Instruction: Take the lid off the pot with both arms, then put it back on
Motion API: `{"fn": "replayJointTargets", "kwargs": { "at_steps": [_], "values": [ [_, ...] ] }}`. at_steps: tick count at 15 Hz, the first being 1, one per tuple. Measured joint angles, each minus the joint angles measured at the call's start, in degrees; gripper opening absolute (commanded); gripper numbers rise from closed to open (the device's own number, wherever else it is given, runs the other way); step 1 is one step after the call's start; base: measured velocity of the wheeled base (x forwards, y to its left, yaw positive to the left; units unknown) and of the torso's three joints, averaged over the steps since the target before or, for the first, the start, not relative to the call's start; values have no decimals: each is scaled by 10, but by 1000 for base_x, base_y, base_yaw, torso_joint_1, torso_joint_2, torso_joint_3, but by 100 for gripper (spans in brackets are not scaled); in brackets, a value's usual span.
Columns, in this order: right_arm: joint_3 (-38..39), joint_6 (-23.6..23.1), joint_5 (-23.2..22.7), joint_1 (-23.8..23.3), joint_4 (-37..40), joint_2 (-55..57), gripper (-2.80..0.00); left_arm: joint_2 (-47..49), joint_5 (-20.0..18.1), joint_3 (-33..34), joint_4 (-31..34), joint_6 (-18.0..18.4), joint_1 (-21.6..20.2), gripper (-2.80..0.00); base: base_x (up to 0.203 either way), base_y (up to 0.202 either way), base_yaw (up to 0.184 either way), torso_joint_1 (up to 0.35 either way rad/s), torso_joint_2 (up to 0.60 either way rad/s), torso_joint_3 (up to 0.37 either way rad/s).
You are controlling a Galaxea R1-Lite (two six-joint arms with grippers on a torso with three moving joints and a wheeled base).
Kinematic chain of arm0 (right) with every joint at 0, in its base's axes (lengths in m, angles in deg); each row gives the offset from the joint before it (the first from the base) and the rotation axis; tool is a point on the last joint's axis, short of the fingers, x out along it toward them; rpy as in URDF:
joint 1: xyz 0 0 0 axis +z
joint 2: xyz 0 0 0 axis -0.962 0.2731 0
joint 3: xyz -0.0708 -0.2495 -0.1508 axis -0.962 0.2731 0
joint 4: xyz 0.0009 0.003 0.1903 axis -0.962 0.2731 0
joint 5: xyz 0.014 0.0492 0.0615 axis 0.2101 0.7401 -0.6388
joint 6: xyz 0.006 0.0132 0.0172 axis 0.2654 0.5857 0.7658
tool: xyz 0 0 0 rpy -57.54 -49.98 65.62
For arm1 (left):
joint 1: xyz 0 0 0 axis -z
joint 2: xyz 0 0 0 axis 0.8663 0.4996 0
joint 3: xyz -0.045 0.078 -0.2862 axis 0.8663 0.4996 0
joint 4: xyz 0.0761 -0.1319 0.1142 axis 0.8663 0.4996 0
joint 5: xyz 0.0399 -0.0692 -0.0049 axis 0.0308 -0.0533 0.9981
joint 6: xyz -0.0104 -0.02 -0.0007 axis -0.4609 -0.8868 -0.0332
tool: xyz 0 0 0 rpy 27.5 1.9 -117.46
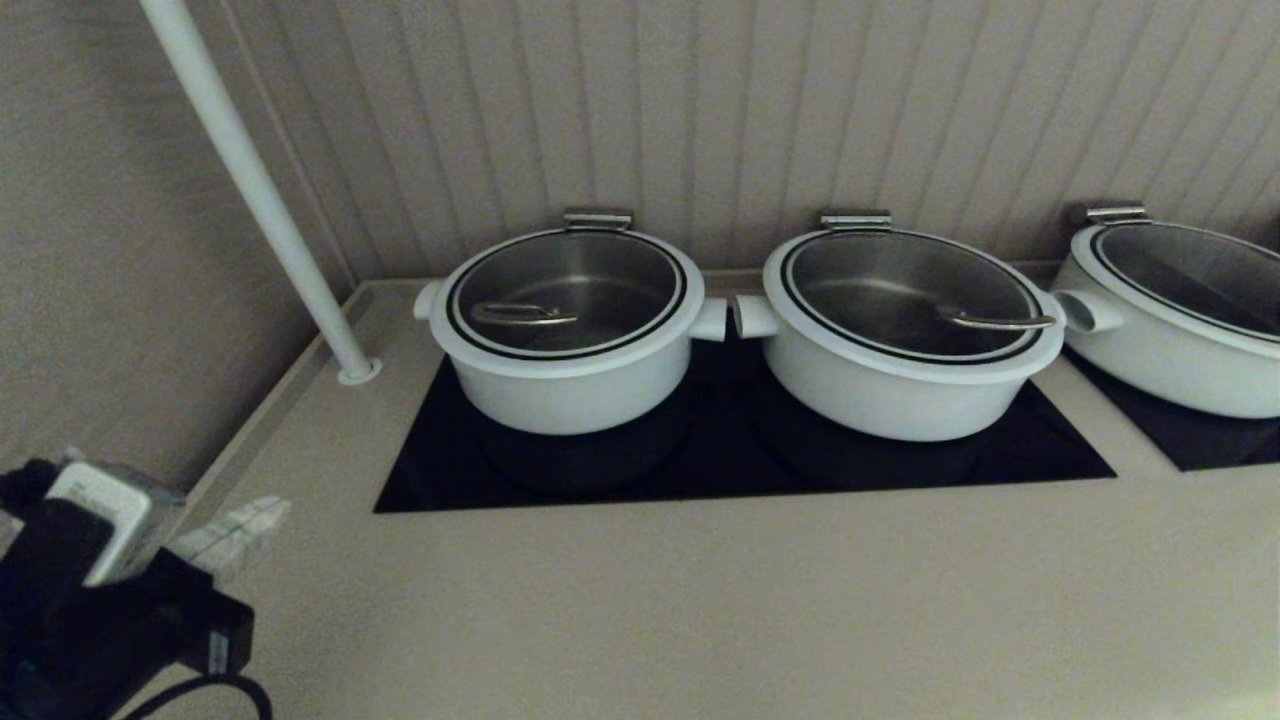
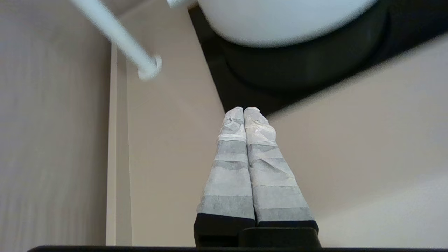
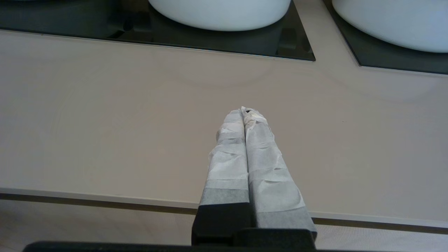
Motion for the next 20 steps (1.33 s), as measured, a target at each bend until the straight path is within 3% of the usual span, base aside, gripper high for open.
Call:
{"fn": "replayJointTargets", "kwargs": {
  "at_steps": [2,5,13,17,20],
  "values": [
    [0,0,0,0,0,0,-280,-44,-1,36,15,0,-4,-280,0,0,0,0,0,0],
    [0,0,0,0,0,0,-280,-127,-14,48,94,-3,-27,-280,0,0,0,0,0,0],
    [0,0,0,0,0,0,-280,-431,-98,47,428,-28,-150,-280,0,0,0,0,0,0],
    [0,1,0,0,0,0,-280,-518,-73,48,462,-37,-135,-280,0,0,0,0,0,0],
    [0,0,0,0,0,0,-280,-585,-75,46,481,-35,-128,-280,0,0,0,0,0,0]
  ]
}}
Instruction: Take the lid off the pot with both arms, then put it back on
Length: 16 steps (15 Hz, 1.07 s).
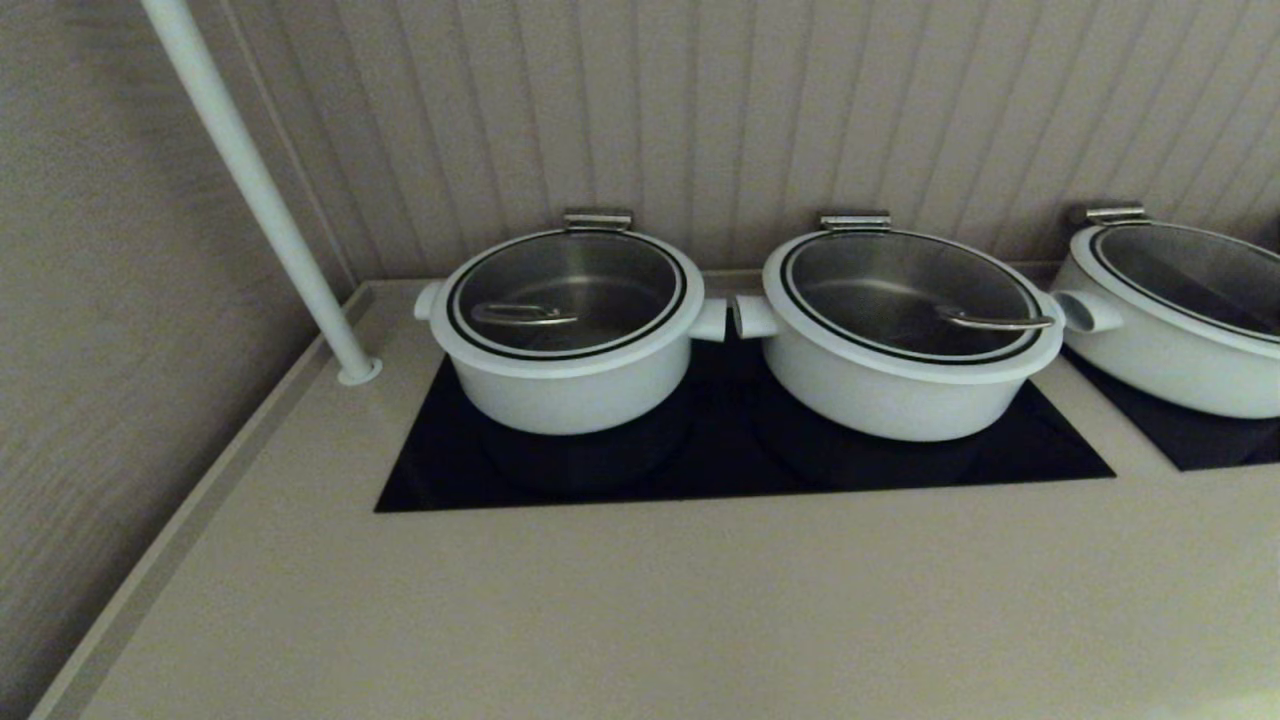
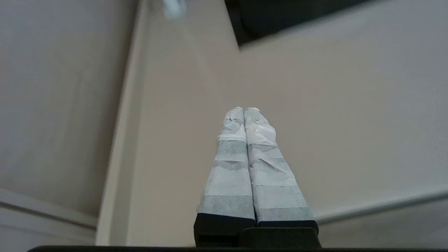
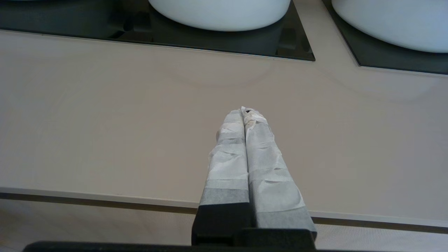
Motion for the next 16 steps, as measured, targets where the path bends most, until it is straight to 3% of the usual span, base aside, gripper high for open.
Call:
{"fn": "replayJointTargets", "kwargs": {
  "at_steps": [2,7,16],
  "values": [
    [0,0,0,0,0,0,-280,-29,1,0,-10,-20,3,-280,0,0,0,0,0,0],
    [0,0,0,0,0,0,-280,-49,7,4,10,-112,4,-280,0,0,0,0,0,0],
    [0,0,0,0,0,0,-280,-50,11,4,11,-136,4,-280,0,0,0,0,0,0]
  ]
}}
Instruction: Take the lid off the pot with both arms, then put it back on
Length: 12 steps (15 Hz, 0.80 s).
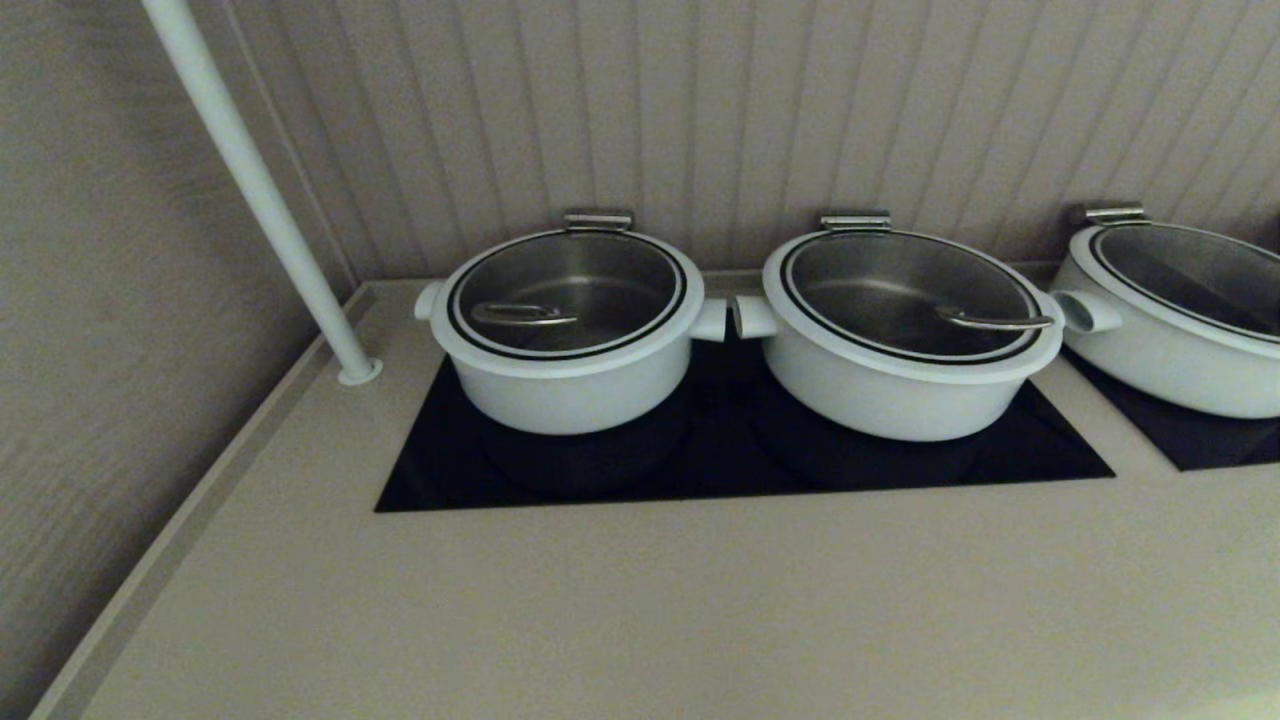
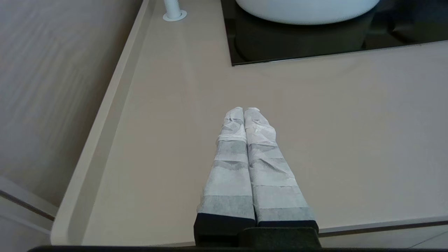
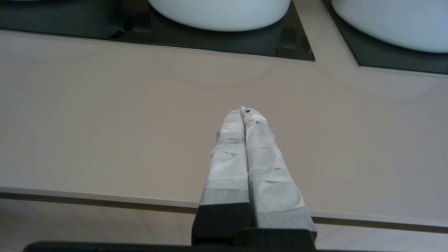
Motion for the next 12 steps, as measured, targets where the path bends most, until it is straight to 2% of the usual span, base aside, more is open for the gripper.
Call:
{"fn": "replayJointTargets", "kwargs": {
  "at_steps": [2,12],
  "values": [
    [0,0,0,0,0,0,-280,0,9,0,0,-14,0,-280,0,0,0,0,0,0],
    [0,-3,-1,0,0,0,-280,0,9,0,-1,-16,0,-280,0,0,0,0,0,0]
  ]
}}
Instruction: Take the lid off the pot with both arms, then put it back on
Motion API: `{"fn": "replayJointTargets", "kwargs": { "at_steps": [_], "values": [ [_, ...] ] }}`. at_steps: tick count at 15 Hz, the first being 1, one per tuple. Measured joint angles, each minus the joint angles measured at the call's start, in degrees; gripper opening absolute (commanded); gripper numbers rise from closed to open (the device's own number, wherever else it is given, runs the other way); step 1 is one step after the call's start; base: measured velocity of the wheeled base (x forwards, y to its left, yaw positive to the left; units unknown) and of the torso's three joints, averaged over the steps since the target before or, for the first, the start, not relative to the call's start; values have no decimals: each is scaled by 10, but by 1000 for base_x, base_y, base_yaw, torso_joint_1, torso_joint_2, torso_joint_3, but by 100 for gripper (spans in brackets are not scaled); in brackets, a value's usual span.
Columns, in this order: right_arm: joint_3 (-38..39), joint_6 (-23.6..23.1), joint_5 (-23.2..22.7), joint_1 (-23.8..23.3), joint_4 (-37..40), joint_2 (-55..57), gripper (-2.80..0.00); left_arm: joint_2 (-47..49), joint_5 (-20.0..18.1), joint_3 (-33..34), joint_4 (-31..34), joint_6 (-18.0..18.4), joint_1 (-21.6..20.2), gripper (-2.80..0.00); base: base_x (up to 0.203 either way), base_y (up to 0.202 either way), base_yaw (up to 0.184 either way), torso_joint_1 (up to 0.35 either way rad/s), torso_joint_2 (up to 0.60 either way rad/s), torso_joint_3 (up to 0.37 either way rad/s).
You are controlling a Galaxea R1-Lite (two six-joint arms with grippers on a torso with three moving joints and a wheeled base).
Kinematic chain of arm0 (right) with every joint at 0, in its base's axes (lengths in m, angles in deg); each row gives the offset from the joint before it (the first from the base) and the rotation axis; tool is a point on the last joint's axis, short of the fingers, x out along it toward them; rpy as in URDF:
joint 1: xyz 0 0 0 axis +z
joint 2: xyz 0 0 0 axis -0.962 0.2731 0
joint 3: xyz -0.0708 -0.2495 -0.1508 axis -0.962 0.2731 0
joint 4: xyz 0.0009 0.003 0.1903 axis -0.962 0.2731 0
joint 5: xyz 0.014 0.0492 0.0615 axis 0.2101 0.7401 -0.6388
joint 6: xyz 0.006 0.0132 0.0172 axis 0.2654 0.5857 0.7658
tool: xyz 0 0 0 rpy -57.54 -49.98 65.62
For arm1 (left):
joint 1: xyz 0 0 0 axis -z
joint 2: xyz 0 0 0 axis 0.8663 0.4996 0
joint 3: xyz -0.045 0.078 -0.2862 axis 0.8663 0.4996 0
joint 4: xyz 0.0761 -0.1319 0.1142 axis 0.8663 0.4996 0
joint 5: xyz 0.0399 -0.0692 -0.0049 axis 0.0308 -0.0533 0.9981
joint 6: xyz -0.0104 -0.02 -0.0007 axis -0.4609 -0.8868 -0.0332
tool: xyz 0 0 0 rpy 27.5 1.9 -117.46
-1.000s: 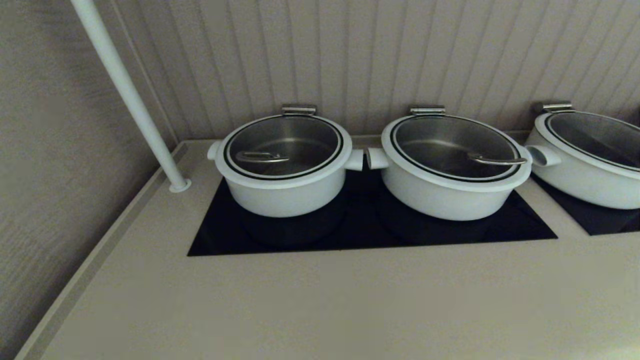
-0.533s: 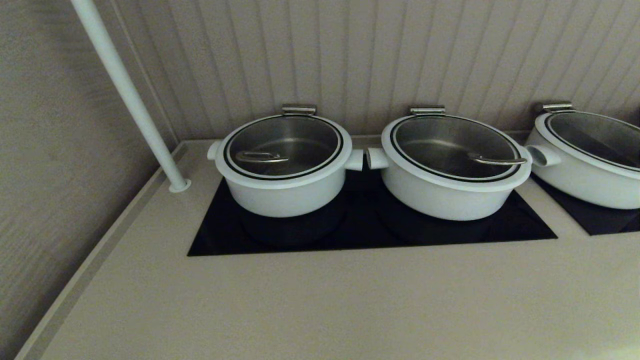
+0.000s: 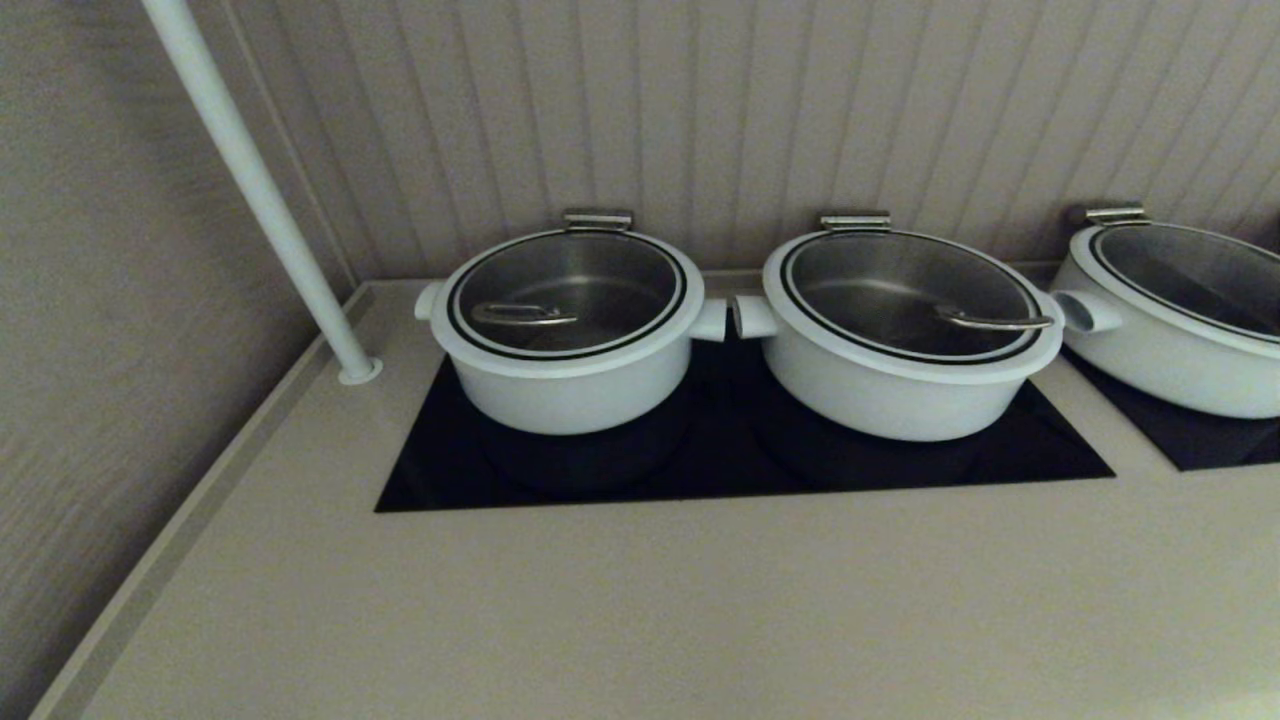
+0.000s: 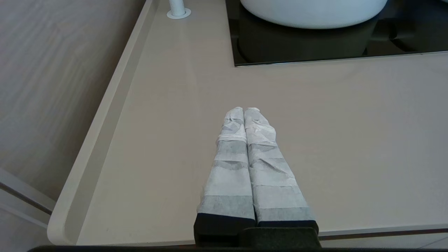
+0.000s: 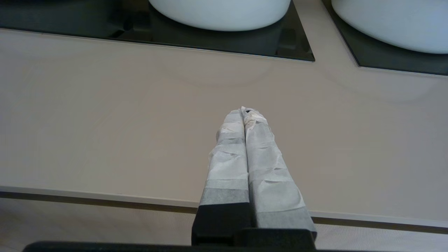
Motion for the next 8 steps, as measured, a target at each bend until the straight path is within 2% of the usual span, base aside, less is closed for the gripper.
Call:
{"fn": "replayJointTargets", "kwargs": {
  "at_steps": [8],
  "values": [
    [0,28,14,0,-1,0,-280,0,0,0,0,0,0,-280,0,0,0,0,0,0]
  ]
}}
